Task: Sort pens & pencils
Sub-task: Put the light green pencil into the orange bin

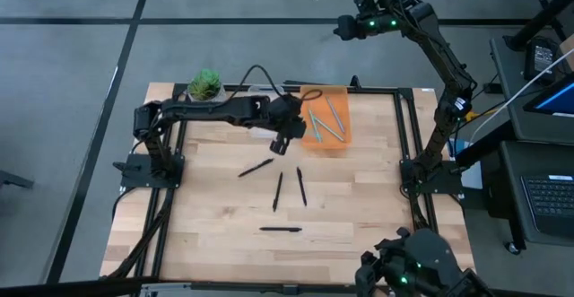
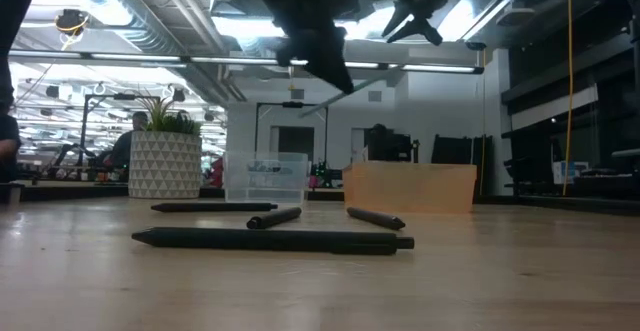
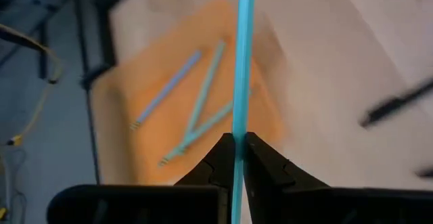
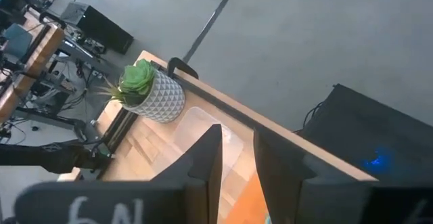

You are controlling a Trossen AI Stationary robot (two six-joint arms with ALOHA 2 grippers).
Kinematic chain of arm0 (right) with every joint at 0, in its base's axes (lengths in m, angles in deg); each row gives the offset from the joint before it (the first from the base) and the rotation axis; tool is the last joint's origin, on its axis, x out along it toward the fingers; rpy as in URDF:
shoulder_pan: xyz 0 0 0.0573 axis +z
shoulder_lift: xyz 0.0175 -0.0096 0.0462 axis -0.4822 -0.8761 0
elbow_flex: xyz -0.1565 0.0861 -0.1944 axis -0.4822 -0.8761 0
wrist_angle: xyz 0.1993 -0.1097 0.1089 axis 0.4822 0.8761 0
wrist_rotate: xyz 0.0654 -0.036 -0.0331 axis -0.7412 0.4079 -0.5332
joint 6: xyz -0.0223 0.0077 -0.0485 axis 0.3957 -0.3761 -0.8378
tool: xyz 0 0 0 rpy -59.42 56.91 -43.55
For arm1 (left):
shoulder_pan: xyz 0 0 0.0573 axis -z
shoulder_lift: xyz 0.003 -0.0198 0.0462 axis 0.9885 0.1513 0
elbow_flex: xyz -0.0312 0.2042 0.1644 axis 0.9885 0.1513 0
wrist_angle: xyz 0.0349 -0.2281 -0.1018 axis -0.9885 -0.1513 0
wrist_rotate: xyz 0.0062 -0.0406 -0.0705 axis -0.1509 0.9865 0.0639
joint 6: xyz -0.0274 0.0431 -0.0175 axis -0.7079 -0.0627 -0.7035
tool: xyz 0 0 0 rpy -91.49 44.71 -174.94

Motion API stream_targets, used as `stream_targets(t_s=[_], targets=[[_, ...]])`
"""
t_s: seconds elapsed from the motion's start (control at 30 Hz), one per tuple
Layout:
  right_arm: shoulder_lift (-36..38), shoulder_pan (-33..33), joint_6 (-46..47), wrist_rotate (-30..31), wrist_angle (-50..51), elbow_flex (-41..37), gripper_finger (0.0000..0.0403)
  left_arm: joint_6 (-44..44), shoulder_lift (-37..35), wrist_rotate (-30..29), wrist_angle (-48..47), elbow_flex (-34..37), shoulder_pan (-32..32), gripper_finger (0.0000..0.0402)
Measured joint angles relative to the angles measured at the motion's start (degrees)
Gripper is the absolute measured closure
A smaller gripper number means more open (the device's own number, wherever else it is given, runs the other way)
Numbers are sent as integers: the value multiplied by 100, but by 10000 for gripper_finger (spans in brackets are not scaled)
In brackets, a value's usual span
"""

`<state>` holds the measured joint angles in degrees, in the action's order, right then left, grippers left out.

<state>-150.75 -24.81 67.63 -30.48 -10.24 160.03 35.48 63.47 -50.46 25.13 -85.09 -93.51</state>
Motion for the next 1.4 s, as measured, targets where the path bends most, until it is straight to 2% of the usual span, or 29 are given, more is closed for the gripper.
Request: stream_targets(t_s=[0.2,0.33,0.73,1.1,1.4], targets=[[0,-147,-180,392,158,0,315,-332,0,190,803,0,-230,385],[0,-288,-277,449,232,0,315,-557,0,229,1211,0,-362,385],[0,-721,-426,560,280,0,315,-1427,0,818,2177,2,-680,385],[0,-738,-636,576,278,0,315,-2082,0,1170,3040,2,-826,385],[0,-740,-792,788,278,0,315,-3120,0,1708,4022,2,-1147,385]])
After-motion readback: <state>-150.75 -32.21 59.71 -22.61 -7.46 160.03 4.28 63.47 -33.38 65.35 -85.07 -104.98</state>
